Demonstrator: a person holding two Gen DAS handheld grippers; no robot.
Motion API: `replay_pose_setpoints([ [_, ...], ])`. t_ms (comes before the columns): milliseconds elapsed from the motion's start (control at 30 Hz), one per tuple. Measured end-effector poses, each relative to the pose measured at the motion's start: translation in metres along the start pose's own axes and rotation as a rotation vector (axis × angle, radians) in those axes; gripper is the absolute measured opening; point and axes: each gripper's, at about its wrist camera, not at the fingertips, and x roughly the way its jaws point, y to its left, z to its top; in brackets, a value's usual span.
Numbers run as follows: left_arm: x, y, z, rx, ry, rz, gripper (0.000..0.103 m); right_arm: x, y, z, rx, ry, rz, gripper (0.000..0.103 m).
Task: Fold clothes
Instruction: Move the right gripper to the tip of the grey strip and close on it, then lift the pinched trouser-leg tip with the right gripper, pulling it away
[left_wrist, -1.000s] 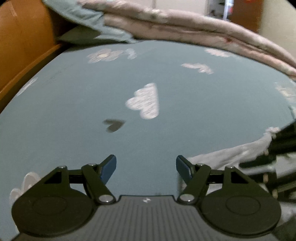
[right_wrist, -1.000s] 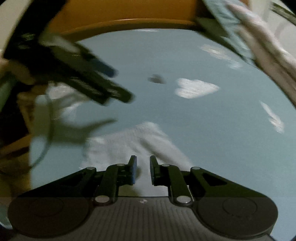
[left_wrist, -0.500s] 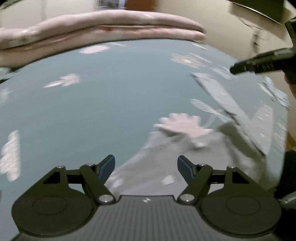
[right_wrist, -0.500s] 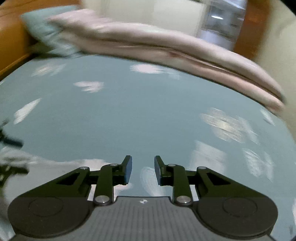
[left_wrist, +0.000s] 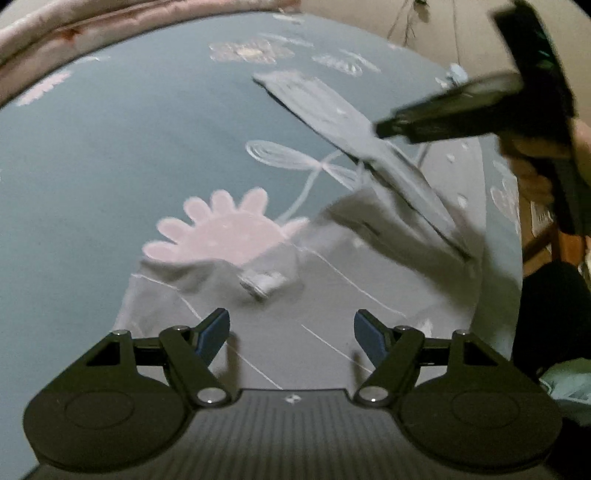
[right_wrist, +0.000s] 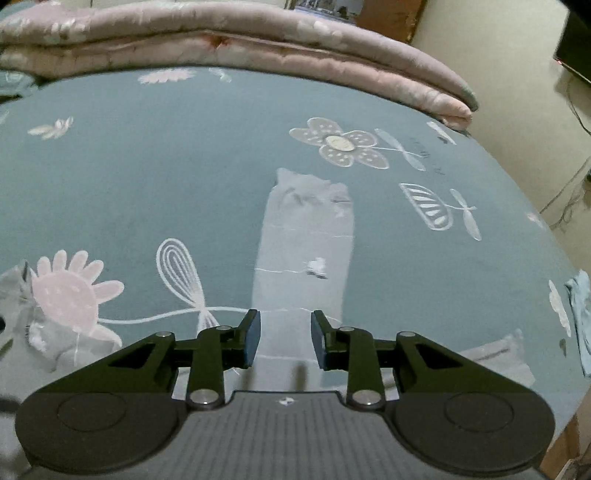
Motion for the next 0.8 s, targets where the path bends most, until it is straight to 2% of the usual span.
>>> replay_pose_setpoints([
  [167,0.013,0.001,-0.007,-0.017,0.054,0.035,0.074,0.034,0.022,0.002,-0.099,0.044,-0.024,0.035],
  [300,0.015,0.003,-0.006,-0.022,0.05,0.028,0.08,0.046,0.022,-0.003,-0.109,0.075,-0.013,0.034],
  [333,0.016,0.004,-0.005,-0.022,0.05,0.027,0.081,0.045,0.02,-0.003,-0.099,0.069,-0.021,0.032],
  [367,0.017,0.003,-0.005,-0.019,0.05,0.028,0.083,0.045,0.017,-0.004,-0.089,0.063,-0.029,0.013],
  [400,0.017,0.002,-0.005,-0.015,0.051,0.03,0.084,0.044,0.014,-0.004,-0.075,0.058,-0.038,0.004],
  [633,0.018,0.002,-0.001,-0.028,0.063,0.036,0.085,0.024,-0.041,-0.009,0.163,0.022,-0.018,0.004],
  [800,0.019,0.001,0.0,-0.031,0.069,0.037,0.085,0.016,-0.076,-0.018,0.27,0.014,-0.058,0.004],
])
